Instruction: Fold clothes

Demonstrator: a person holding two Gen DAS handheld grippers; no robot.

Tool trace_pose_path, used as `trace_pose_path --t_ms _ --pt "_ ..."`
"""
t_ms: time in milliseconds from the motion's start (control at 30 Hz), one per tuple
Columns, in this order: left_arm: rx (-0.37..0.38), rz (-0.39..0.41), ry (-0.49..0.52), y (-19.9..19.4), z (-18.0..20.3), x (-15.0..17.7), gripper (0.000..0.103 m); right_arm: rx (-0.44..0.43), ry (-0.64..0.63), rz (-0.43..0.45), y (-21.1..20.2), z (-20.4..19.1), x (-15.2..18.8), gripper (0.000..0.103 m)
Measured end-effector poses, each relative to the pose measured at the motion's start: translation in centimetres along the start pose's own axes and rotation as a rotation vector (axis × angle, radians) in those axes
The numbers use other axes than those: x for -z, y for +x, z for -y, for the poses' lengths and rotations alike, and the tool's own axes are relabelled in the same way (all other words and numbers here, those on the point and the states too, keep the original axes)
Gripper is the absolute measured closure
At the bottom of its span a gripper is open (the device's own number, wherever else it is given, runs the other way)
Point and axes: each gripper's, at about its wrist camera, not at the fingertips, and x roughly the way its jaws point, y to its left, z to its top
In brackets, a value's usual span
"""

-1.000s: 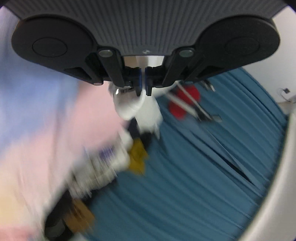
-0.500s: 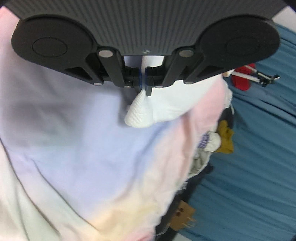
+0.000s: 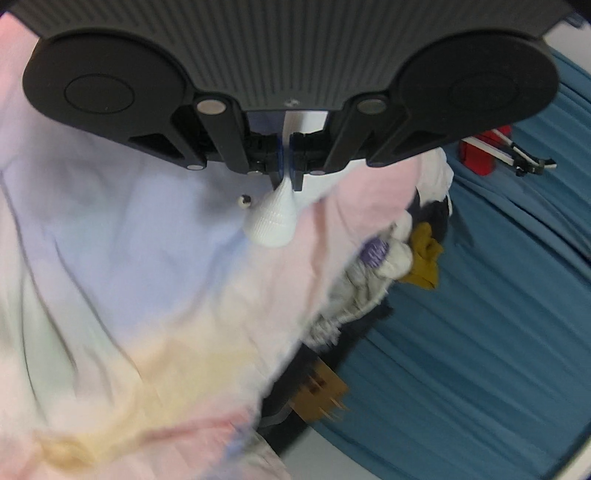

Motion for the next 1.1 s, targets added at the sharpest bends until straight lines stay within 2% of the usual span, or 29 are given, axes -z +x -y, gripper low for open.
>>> trace_pose_path --t_ms 67,200,333,367,433,467,500,567,633,700,867,967,1100 --pt "-0.011 0.031 -0.057 1.1 -0.5 -1.0 0.027 -0.003 -0.014 0.021 -0.3 -0.4 -0.2 0.097" --pt "-0.061 0.115 -0.106 3.0 -0.6 -2.3 0.028 -0.010 -0.043 0.063 -0.8 -1.2 -0.6 0.097" --pt "-0.049 0.234 -0.149 2.4 -0.4 -3.4 0.031 0.001 -0.050 0.080 -0.7 -1.2 -0.7 0.097" --pt "-0.059 0.241 -0.144 2.3 -0.3 -3.7 0.033 0.005 -0.051 0.078 -0.6 -1.0 -0.6 0.097" --pt "-0.081 0.256 -0.135 2.2 0.0 -4.3 0.048 0.012 -0.057 0.077 -0.5 -0.8 -0.6 0.097" --pt "-0.094 0.255 -0.144 2.4 -0.1 -4.3 0.064 0.012 -0.059 0.077 -0.4 -0.7 -0.5 0.097" --pt "-0.106 0.254 -0.152 2.5 -0.2 -4.3 0.074 0.012 -0.061 0.077 -0.3 -0.6 -0.5 0.097" --pt "-0.109 0.266 -0.122 1.7 0.1 -4.4 0.082 0.009 -0.056 0.075 -0.2 -0.5 -0.5 0.097" --pt "-0.100 0.310 -0.066 -0.2 1.5 -4.2 0.086 -0.010 -0.026 0.069 -0.3 -0.1 -0.6 0.097" --pt "-0.059 0.347 -0.023 -2.8 2.9 -4.5 0.088 -0.004 -0.024 0.063 -0.4 0.2 -0.6 0.097" --pt "-0.025 0.434 0.071 -11.3 4.7 -6.6 0.089 0.031 0.023 0.024 -0.3 1.5 -0.5 0.097" --pt "-0.044 0.428 0.070 -14.9 3.5 -7.9 0.090 0.042 0.046 0.001 -0.5 2.0 -0.4 0.097" --pt "-0.069 0.394 0.043 -17.0 1.0 -8.5 0.090 0.008 0.008 0.050 -2.2 1.0 -0.3 0.097"
